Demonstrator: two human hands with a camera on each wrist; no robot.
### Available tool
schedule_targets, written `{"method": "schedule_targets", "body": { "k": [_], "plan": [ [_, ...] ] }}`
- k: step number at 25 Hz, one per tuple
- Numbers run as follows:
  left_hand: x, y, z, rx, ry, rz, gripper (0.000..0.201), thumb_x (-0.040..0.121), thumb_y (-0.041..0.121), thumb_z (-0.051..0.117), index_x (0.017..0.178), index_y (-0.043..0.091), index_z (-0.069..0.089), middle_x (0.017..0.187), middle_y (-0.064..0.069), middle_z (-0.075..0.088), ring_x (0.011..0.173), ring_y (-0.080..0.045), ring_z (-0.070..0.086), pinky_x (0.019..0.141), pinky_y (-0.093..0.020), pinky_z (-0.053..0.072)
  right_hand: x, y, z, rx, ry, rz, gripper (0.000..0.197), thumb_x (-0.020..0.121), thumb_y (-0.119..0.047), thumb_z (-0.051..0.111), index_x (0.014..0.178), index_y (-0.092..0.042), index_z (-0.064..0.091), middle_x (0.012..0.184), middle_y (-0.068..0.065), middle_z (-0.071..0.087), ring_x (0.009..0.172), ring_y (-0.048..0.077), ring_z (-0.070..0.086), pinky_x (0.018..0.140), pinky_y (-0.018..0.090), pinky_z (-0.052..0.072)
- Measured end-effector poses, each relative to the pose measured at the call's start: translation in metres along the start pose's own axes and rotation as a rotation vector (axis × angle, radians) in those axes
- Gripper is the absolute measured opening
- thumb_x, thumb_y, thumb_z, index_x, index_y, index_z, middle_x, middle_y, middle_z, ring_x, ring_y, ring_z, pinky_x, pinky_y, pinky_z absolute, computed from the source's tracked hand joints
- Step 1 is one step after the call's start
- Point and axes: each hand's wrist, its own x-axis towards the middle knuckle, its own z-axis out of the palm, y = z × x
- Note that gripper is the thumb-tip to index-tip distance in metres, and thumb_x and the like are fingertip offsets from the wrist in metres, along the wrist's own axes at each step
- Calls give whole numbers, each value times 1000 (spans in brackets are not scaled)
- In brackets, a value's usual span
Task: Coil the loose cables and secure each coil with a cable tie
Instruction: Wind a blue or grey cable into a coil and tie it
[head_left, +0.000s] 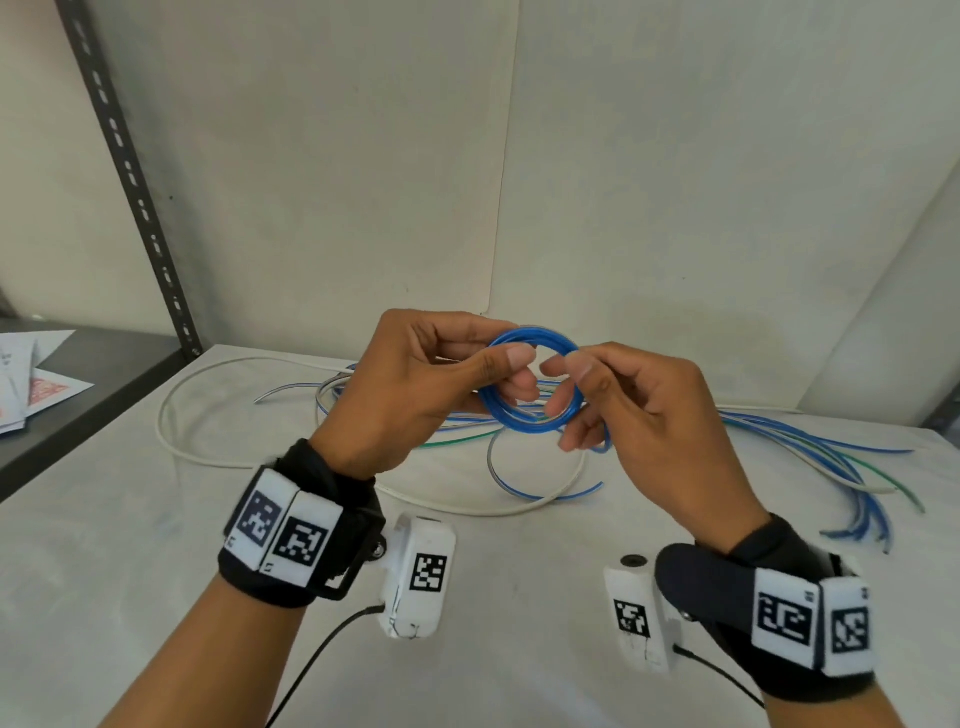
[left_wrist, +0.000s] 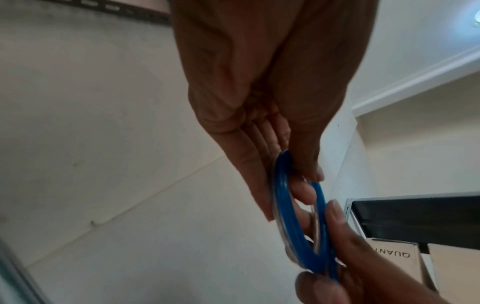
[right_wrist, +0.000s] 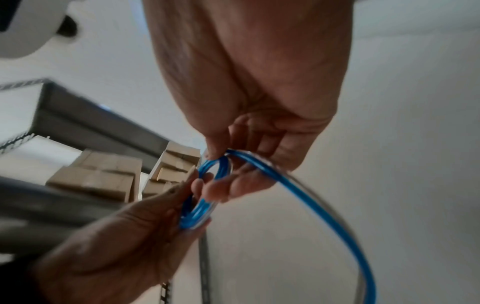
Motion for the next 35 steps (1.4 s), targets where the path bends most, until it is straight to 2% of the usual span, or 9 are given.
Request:
{"method": "schedule_targets", "body": {
  "k": [5,12,15,17,20,23,26,32,35],
  "plan": [
    [0,-1,10,-72,52,-17,28,81,19,70,105,4,74,81,-15,77,75,-25,75,73,-36,62,-1,-3,10,171,138,40,33,96,-35,55,88,-8,71,70,2,68,48,15,47,51,22,42],
    [0,-1,5,-47,-65,-53,29,88,20,65,106,-3,70,87,-15,77,82,-27,76,79,-36,62,2,-3,-1,35,93,-80,28,97,-31,57,82,-14,73,67,-2,67,52,7,47,56,19,41],
    [-1,1,5,38,-201,-150,49,97,38,49,87,-8,60,69,-12,64,67,-27,64,82,-35,60,0,-3,-6,-149,-30,-152,22,97,-31,60,80,-24,71,65,-7,64,54,6,48,56,20,39],
    [-1,2,10,96,-260,-208,52,102,42,41,70,2,53,57,-8,44,54,-25,47,82,-33,60,-3,-3,-5,-186,-108,-139,20,96,-33,61,84,-22,74,67,-4,66,57,9,53,56,25,42],
    [-3,-1,19,178,-295,-233,57,107,36,38,54,22,53,58,1,26,51,-18,29,86,-35,60,-4,-3,-2,-279,-163,-168,20,96,-28,63,88,-15,76,67,-6,66,57,4,55,57,9,36],
    [-2,-5,24,182,-158,-162,58,108,31,40,53,26,55,55,11,26,49,-9,31,76,-41,60,-2,0,-1,-266,-123,-154,21,96,-32,61,92,-18,75,69,-6,68,58,6,58,59,11,41],
    [4,-8,21,56,-24,-165,58,108,30,42,50,27,41,57,10,22,50,-11,25,63,-33,48,1,3,-1,-178,-88,-83,25,95,-39,58,99,-20,74,76,-4,71,57,12,62,61,31,55],
    [10,-7,16,-259,125,-213,46,108,27,41,64,24,27,63,2,11,54,-16,11,52,-27,36,-2,6,5,-554,136,-248,29,101,-47,51,98,-23,67,64,-10,62,56,13,59,57,38,50],
    [10,-4,17,-342,169,-208,43,108,27,40,67,22,25,65,0,8,51,-13,12,52,-27,34,-1,6,9,-529,163,-267,25,103,-41,48,91,-23,62,63,-6,58,56,13,57,55,36,47]
  ]
}}
